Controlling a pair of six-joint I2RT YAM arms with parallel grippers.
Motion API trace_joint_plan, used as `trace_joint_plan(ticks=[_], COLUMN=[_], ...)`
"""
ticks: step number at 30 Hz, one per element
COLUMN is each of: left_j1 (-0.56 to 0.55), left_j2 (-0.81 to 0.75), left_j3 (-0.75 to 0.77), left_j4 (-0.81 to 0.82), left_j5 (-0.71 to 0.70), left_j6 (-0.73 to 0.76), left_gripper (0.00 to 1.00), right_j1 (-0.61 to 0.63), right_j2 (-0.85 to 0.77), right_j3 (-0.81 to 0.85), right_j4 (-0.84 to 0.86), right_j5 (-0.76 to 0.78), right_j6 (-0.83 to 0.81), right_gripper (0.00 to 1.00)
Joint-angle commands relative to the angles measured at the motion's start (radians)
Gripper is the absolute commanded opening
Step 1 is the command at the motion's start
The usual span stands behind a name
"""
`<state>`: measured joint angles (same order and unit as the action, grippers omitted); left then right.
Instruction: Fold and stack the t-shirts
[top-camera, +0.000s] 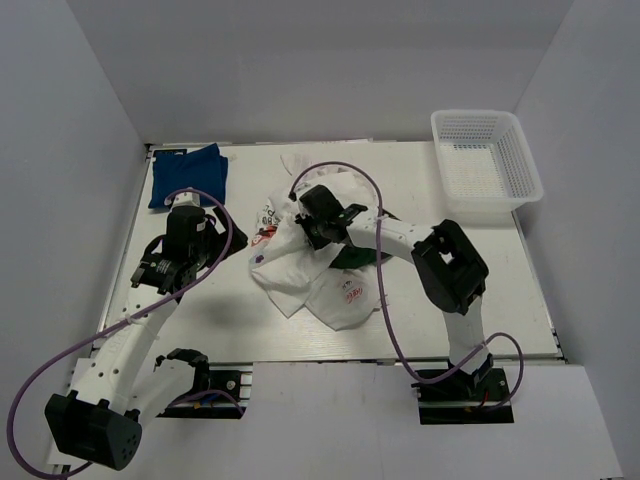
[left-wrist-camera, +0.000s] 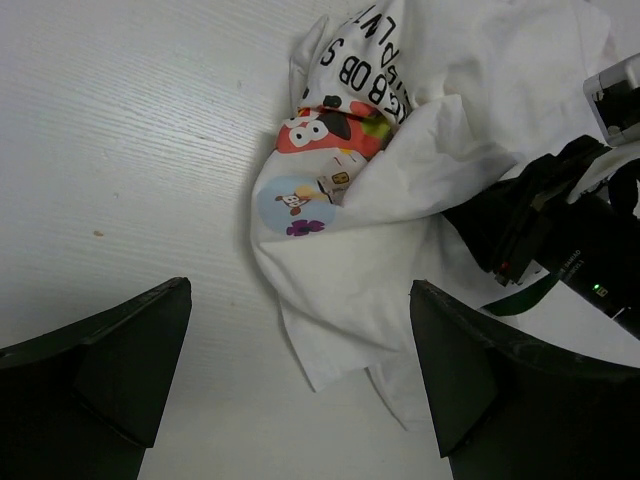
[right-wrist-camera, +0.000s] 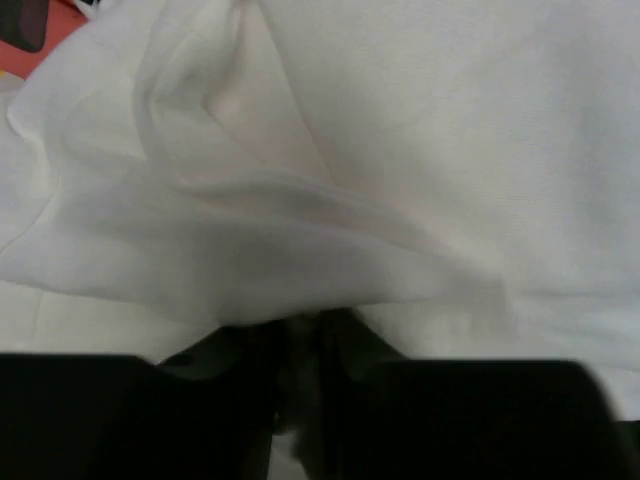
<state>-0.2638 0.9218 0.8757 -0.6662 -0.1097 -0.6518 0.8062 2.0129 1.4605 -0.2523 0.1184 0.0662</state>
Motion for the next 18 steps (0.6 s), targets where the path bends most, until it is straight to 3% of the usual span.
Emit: trace_joint_plan(ticks=[1,2,3,10,18], left_j1=[0.003,0.003,0.003,0.003,0.003], left_j2=[-0.009,-0.009,-0.009,-0.009,0.0], left_j3=[0.009,0.009,0.009,0.009,0.019], left_j4=[-0.004,-0.004,-0.004,-0.004,0.014], left_j5=[0.005,0.005,0.005,0.025,0.044], left_j6=[-0.003,-0.003,-0.003,-0.003,-0.012], left_gripper=[1.0,1.0,1.0,1.0,1.0], right_j1=[-0.002,-0.004,-0.007,-0.074,-0.251], right_j2=[-0.016,-0.044,-0.064,-0.426,-0.533], right_j3=[0.072,0.08,0.081,0.031,0.17], right_j4=[-0.05,-0.054,-0.042,0.169,0.183], right_j5=[0.116,0.138,0.194,0.27,0.3], right_j6=[-0.012,-0.012,-0.012,-0.035,-0.058], right_gripper=[0.19,0.03,0.0,0.0,0.0])
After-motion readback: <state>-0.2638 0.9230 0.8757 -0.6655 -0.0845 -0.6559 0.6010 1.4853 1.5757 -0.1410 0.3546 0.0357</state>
